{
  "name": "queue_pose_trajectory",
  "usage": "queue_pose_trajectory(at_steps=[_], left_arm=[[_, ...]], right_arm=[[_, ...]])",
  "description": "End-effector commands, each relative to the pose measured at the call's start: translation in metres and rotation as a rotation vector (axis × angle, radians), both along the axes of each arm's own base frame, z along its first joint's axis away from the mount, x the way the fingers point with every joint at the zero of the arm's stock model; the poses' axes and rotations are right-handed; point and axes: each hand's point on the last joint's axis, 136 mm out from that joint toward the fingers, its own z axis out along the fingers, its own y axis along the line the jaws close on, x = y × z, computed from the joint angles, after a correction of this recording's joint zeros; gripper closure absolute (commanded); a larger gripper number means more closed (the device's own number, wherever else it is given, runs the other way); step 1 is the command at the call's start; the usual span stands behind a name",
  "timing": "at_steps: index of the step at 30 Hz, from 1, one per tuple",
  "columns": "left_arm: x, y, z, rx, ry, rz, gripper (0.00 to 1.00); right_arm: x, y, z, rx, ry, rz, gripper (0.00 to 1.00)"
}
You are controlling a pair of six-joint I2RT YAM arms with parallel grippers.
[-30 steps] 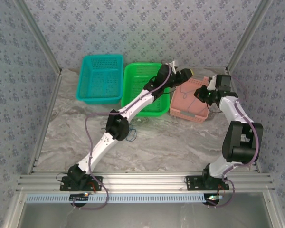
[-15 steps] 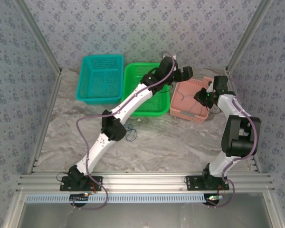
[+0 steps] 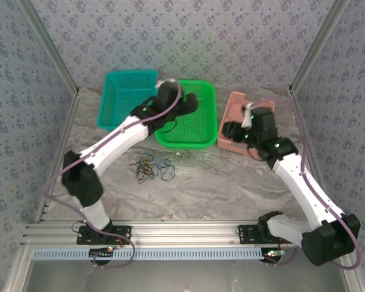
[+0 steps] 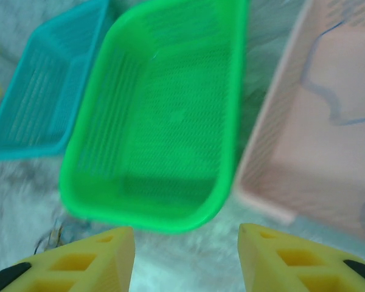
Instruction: Untangle the cables
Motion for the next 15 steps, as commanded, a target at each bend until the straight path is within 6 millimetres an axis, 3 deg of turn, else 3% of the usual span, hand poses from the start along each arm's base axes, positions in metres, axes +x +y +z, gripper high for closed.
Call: queue_pose_trajectory(at_steps=[1, 5, 7, 11, 15], left_arm=[[-0.038, 0.052, 0.014, -0.068, -0.041, 0.108, 0.13], [-0.106, 0.14, -0.047, 0.034, 0.135, 0.279, 0.21], [-0.13, 0.163, -0.079, -0.018, 0.21, 0.314, 0.22], [-0.156, 0.178, -0.128, -0.129, 0.306, 0.314, 0.23], [-0.154, 0.167, -0.158, -0.221, 0.342, 0.252, 0.23]], right_arm=[[-0.037, 0.041, -0.036, -0.039, 0.053, 0.099, 0.5], [-0.069, 0.105, -0.064, -0.044, 0.09, 0.227, 0.53], [-0.079, 0.136, -0.075, -0.039, 0.105, 0.273, 0.53], [-0.077, 0.188, -0.105, 0.03, 0.198, 0.25, 0.52], [-0.07, 0.223, -0.135, 0.063, 0.281, 0.17, 0.53]])
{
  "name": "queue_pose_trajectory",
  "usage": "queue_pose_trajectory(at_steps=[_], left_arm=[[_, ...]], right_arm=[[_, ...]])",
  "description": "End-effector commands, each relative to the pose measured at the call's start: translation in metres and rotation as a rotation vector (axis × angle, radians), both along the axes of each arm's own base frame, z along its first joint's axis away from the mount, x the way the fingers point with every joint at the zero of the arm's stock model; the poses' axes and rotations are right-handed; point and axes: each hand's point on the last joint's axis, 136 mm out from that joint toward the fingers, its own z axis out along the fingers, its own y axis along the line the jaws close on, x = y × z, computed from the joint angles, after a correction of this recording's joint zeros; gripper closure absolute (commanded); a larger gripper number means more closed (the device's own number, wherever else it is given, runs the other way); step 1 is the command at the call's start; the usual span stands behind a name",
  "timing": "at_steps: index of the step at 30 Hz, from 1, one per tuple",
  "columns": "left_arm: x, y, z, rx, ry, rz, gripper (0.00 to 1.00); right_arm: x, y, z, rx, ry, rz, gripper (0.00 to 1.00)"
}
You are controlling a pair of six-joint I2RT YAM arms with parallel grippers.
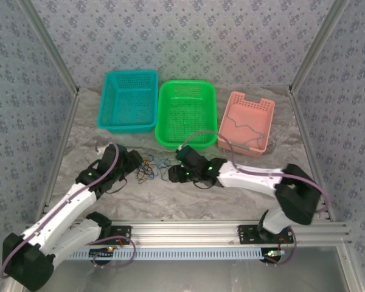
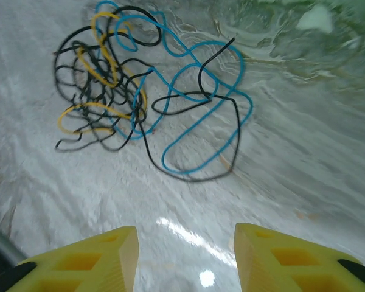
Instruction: Untangle the cables
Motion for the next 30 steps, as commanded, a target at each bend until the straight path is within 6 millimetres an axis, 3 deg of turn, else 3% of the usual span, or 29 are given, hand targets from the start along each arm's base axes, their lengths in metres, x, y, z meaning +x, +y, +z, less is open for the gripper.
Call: queue_pose_trajectory(at_steps=[1, 6, 14, 19, 23, 27, 28, 30], left_arm=[[0.006, -0.022, -0.014, -0.152, 0.016, -0.049, 0.22], [0.009, -0.02, -0.035, -0.145, 0.029, -0.051, 0.23], [0.016, -0.017, -0.047, -0.15, 0.02, -0.05, 0.28], [0.026, -0.022, -0.056, -0.126, 0.043, -0.072, 0.28], [0.036, -0.025, -0.072, -0.094, 0.076, -0.079, 0.29], [0.039, -0.012, -0.096, -0.025, 0.116, -0.015, 0.7], [0.038, -0.008, -0.099, -0.014, 0.118, 0.002, 0.83], [0.035, -0.002, -0.104, -0.003, 0.122, 0.027, 0.99]], right_arm=[[0.019, 0.035, 0.007, 0.12, 0.024, -0.16, 0.53], [0.027, 0.054, -0.017, 0.209, 0.09, -0.27, 0.5], [0.039, 0.07, -0.026, 0.131, 0.06, -0.253, 0.57], [0.041, 0.067, -0.045, 0.09, 0.089, -0.254, 0.78], [0.042, 0.063, -0.031, 0.081, 0.05, -0.247, 1.0], [0.043, 0.05, 0.004, 0.057, -0.032, -0.226, 1.0], [0.044, 0.044, 0.02, 0.053, -0.064, -0.221, 1.0], [0.045, 0.035, 0.047, 0.054, -0.118, -0.202, 1.0]])
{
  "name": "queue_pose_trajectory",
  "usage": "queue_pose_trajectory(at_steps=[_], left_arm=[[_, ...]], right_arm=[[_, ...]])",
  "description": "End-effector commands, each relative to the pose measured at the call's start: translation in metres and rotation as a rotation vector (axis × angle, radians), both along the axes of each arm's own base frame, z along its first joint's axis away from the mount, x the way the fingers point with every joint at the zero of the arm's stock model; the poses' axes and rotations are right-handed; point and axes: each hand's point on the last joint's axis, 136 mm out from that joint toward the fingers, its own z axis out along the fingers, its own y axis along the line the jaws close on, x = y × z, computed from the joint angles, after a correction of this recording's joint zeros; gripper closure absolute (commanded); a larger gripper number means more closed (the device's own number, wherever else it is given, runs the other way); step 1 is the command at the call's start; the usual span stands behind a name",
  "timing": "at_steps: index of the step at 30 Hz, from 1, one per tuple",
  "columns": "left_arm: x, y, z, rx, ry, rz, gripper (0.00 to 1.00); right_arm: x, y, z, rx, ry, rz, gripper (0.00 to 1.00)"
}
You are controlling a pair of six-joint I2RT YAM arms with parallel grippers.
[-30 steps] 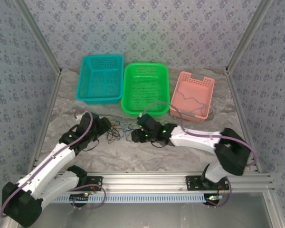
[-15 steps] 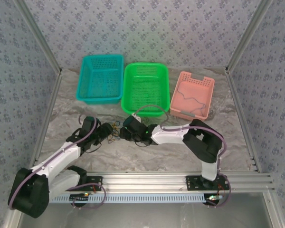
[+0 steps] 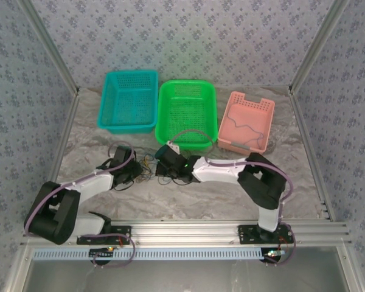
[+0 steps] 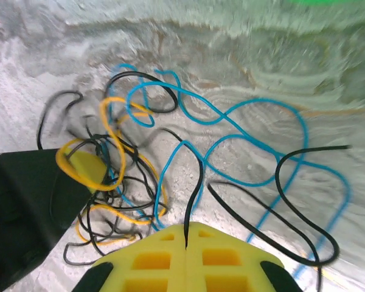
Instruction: Untangle the cables
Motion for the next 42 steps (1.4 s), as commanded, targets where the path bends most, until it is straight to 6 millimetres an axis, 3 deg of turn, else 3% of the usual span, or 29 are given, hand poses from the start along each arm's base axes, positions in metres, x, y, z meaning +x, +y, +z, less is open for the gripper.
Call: queue_pose_trajectory(at_steps=[1, 4, 8, 13, 18, 22, 26, 31, 35, 36, 38, 40, 42], left_arm=[[0.004, 0.008, -0.007, 0.028, -0.029, 0.041, 1.0], [0.0, 0.013, -0.014, 0.054, -0.007, 0.045, 1.0], [-0.005, 0.015, -0.023, 0.065, 0.021, 0.048, 1.0], [-0.006, 0.016, -0.028, 0.075, 0.039, 0.052, 1.0], [-0.005, 0.015, -0.024, 0.068, 0.033, 0.053, 1.0], [0.0, 0.008, -0.006, 0.032, -0.006, 0.037, 1.0], [0.002, 0.018, 0.014, 0.092, -0.03, 0.046, 1.0], [-0.001, 0.026, 0.005, 0.115, 0.007, 0.063, 1.0], [0.003, 0.014, 0.003, 0.058, 0.005, 0.043, 1.0], [0.005, 0.011, 0.008, 0.042, -0.003, 0.042, 0.98], [0.007, 0.008, 0.025, 0.027, -0.034, 0.038, 0.82], [0.008, 0.005, 0.055, 0.012, -0.093, 0.036, 0.61], [0.007, 0.002, 0.089, -0.011, -0.161, 0.027, 0.55]], right_arm=[[0.006, -0.021, 0.067, -0.019, -0.149, 0.018, 1.0], [0.011, -0.028, 0.13, 0.03, -0.251, 0.036, 1.0], [0.017, -0.051, 0.192, 0.079, -0.342, 0.019, 1.0], [0.026, -0.1, 0.285, 0.179, -0.49, -0.051, 1.0], [0.036, -0.151, 0.344, 0.251, -0.56, -0.115, 1.0], [0.037, -0.17, 0.362, 0.256, -0.566, -0.123, 1.0], [0.037, -0.203, 0.37, 0.236, -0.604, -0.178, 1.0], [0.03, -0.259, 0.382, 0.227, -0.629, -0.287, 1.0], [0.029, -0.275, 0.385, 0.255, -0.622, -0.279, 1.0], [0.029, -0.27, 0.382, 0.26, -0.611, -0.246, 1.0], [0.031, -0.263, 0.374, 0.253, -0.59, -0.205, 1.0], [0.032, -0.259, 0.361, 0.248, -0.565, -0.184, 1.0], [0.033, -0.255, 0.349, 0.249, -0.549, -0.168, 1.0]])
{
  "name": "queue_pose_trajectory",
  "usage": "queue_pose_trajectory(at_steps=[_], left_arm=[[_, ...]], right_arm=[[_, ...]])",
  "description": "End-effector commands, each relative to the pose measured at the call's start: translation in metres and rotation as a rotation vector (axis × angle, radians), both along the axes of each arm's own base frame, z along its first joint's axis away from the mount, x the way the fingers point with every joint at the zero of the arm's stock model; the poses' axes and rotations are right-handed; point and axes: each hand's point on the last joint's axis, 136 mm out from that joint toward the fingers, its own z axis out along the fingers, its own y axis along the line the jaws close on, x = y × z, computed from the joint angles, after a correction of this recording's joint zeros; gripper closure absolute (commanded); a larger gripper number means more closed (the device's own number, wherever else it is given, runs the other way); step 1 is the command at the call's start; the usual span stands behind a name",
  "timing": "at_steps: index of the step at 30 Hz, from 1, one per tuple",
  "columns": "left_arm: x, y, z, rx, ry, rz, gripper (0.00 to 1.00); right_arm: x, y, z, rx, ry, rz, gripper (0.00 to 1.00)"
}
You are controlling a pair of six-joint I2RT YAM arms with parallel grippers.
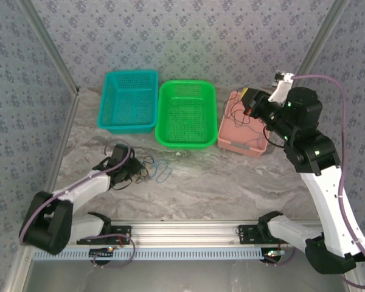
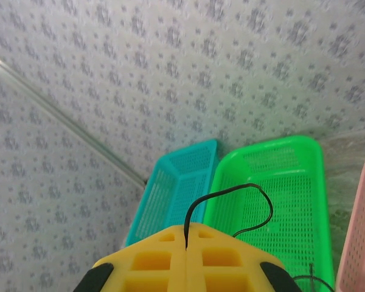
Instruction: Untangle the cables
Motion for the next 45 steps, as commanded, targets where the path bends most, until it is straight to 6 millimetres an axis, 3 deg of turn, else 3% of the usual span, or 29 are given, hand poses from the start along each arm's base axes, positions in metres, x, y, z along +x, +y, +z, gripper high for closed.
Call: queue_pose_trajectory(at_steps=[1, 4, 6, 14, 19, 25, 30, 35, 39, 42, 45], left_arm=[[0.006, -0.01, 0.072, -0.054, -0.147, -0.028, 0.54], [0.0, -0.024, 0.115, -0.158, -0.211, -0.071, 0.48], [-0.006, -0.038, 0.129, -0.257, -0.211, -0.099, 0.47], [-0.01, -0.095, 0.144, -0.701, -0.212, -0.126, 0.56], [-0.016, -0.124, 0.131, -0.739, -0.155, -0.153, 0.58], [-0.031, -0.13, 0.076, -0.629, -0.053, -0.091, 0.75], [-0.05, -0.114, 0.056, -0.47, -0.06, -0.04, 0.81], [-0.064, -0.109, 0.043, -0.348, -0.055, -0.05, 0.81], [-0.071, -0.123, 0.022, -0.307, -0.014, -0.088, 0.83], [-0.073, -0.139, 0.009, -0.292, 0.007, -0.11, 0.84], [-0.069, -0.159, 0.01, -0.261, -0.029, -0.158, 0.83]], right_arm=[[0.001, 0.017, -0.033, -0.029, 0.065, 0.1, 1.0], [0.004, 0.032, -0.053, 0.011, 0.097, 0.159, 1.0], [0.006, 0.044, -0.065, 0.052, 0.119, 0.209, 1.0], [0.006, 0.098, -0.125, 0.104, 0.215, 0.34, 1.0], [-0.001, 0.126, -0.15, 0.097, 0.246, 0.374, 1.0], [-0.011, 0.144, -0.175, 0.074, 0.282, 0.401, 1.0], [-0.022, 0.136, -0.221, 0.023, 0.362, 0.394, 1.0], [-0.038, 0.106, -0.29, -0.025, 0.483, 0.35, 1.0], [-0.046, 0.082, -0.332, -0.038, 0.56, 0.303, 1.0], [-0.052, 0.071, -0.347, -0.042, 0.588, 0.286, 1.0], [-0.056, 0.064, -0.354, -0.075, 0.606, 0.274, 1.0]])
